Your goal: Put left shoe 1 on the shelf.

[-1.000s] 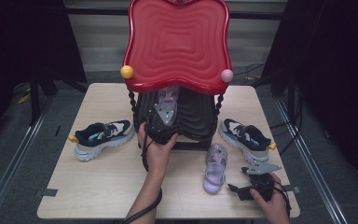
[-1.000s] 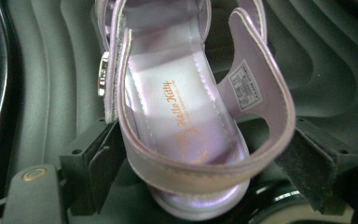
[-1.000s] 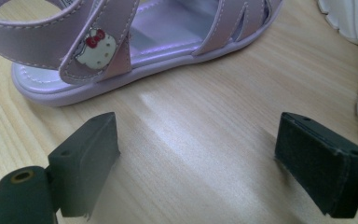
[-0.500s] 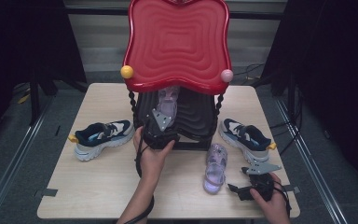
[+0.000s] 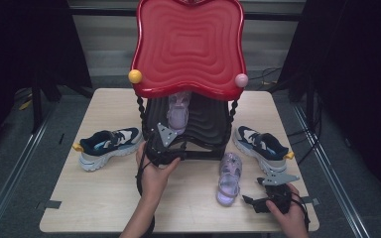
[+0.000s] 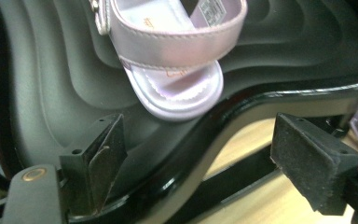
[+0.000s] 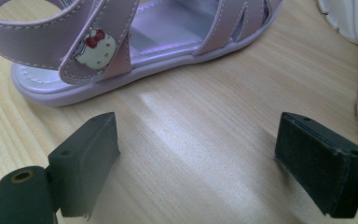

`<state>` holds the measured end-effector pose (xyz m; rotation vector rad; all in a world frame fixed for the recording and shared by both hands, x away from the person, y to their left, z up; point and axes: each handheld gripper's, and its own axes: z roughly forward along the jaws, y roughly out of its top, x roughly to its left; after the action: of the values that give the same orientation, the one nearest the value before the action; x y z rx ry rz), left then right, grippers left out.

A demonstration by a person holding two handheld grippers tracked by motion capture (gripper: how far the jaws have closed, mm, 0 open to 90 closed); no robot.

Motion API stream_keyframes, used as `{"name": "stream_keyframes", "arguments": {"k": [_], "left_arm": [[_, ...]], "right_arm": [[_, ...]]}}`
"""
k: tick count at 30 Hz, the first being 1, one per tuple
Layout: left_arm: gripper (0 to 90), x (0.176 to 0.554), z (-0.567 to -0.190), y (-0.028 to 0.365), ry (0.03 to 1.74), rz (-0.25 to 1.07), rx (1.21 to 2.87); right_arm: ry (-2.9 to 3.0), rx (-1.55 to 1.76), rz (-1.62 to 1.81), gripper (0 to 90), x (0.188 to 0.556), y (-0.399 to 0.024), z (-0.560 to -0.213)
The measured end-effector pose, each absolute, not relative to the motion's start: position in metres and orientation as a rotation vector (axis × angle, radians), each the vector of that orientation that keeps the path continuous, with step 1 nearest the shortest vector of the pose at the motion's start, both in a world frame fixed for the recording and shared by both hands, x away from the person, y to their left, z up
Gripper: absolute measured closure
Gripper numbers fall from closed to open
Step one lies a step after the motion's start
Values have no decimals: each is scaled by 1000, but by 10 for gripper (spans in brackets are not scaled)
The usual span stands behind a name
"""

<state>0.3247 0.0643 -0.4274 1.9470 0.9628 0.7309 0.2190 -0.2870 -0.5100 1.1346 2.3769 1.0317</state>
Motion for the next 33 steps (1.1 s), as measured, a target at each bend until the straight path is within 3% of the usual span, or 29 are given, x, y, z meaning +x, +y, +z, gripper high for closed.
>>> {"name": "stream_keyframes", "arguments": {"k": [24, 33], "left_arm": [[176, 304, -414, 84, 823, 569, 2000], [176, 291, -428, 92, 776, 507, 2072]], "right_arm": [[2377, 1135, 1031, 128, 219, -287, -510], [2377, 1136, 1031, 128, 219, -287, -510]]}}
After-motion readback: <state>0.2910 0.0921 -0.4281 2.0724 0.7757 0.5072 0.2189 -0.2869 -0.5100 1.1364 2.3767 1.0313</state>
